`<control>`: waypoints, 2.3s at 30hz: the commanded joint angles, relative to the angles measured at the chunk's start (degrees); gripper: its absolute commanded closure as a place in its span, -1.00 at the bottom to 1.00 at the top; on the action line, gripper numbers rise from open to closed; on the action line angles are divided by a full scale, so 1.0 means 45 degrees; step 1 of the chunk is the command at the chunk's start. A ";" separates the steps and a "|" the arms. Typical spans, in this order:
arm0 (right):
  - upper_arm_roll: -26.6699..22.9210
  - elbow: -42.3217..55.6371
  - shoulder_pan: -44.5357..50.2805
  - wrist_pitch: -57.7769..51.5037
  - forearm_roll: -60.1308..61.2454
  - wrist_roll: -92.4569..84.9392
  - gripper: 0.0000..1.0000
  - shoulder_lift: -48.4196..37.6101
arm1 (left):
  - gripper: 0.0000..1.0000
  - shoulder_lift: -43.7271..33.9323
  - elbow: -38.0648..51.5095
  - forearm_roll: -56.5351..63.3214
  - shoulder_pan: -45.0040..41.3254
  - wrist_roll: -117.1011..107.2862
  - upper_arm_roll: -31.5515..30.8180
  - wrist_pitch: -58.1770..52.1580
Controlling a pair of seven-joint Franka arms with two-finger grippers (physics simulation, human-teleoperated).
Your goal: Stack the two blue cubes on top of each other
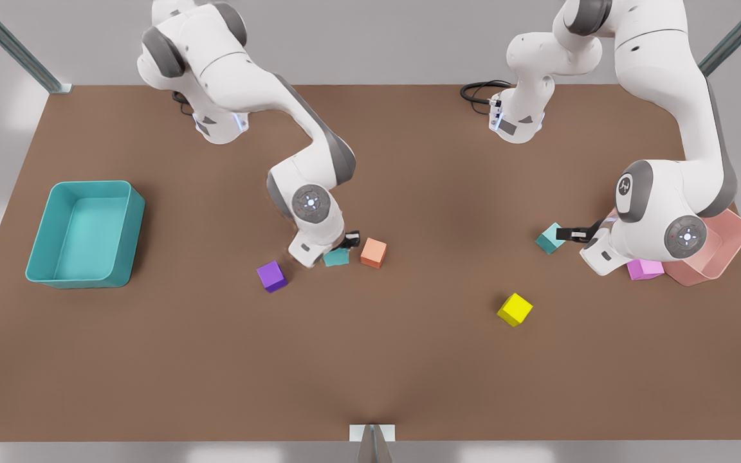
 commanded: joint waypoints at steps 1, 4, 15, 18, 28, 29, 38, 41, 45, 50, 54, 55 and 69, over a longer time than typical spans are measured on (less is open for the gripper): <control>0.0000 0.0960 0.0679 0.0093 -0.0024 1.0947 -0.14 0.0966 | -1.00 -0.0022 0.0007 0.0022 0.0007 -0.0002 0.0000 -0.0395; 0.0020 0.1214 0.1245 0.2554 -0.0024 1.2627 -0.14 0.1884 | -1.00 -0.0022 0.0007 0.0022 0.0007 -0.0022 0.0000 -0.0454; 0.0391 0.4437 0.1715 0.4762 -0.0064 1.3526 -0.16 0.5107 | -1.00 -0.0002 0.0007 0.0042 0.0007 -0.0022 0.0000 -0.0513; 0.0449 0.4476 0.1597 0.5270 -0.0064 1.3331 -0.16 0.5459 | -1.00 -0.0003 0.0007 0.0022 -0.0012 -0.0022 0.0000 -0.0513; 0.0391 0.4476 0.1285 0.5270 -0.0044 1.3136 -1.00 0.5264 | -1.00 -0.0002 0.0007 0.0022 -0.0012 -0.0022 0.0000 -0.0513; 0.0410 0.4476 0.0817 0.5017 -0.0005 1.2765 -1.00 0.4699 | -1.00 -0.0022 -0.0013 0.0022 -0.0012 -0.0022 0.0000 -0.0532; 0.3731 0.3930 -1.0434 -0.3401 -0.4829 -1.0263 -1.00 0.1751 | -1.00 -0.0627 -0.3917 -0.0172 -0.0228 -0.9417 -0.0078 0.3235; 0.3887 0.2505 -1.0083 -0.4378 -0.4575 -0.7120 -1.00 -0.0341 | -1.00 -0.0530 -0.5870 -0.0486 0.0847 -0.9338 -0.0157 0.7161; 0.3848 0.2288 -1.0278 -0.4495 -0.3618 -0.7216 -1.00 -0.1689 | -1.00 -0.0510 -0.7277 -0.1032 0.0828 -0.9397 0.0410 0.9563; 0.3828 0.0573 -1.0317 -0.4027 -0.3716 -0.7157 -1.00 -0.2761 | -1.00 -0.0568 -0.8371 -0.0974 0.0945 -0.7855 0.0840 1.0503; 0.3828 -0.4567 -1.0669 -0.1234 -0.3247 -0.7470 -1.00 -0.6084 | -1.00 -0.0569 -0.8626 -0.0993 0.0945 -0.7893 0.0840 1.0444; 0.3829 -0.4547 -1.0669 -0.1214 -0.3247 -0.7470 -1.00 -0.6045 | -1.00 -0.0569 -0.8626 -0.1013 0.0945 -0.7893 0.0840 1.0444; 0.3867 -0.4567 -1.0551 -0.1097 -0.3286 -0.7451 -1.00 -0.5810 | -1.00 0.0310 -0.8782 -0.1072 0.1003 -0.7854 0.0840 1.0483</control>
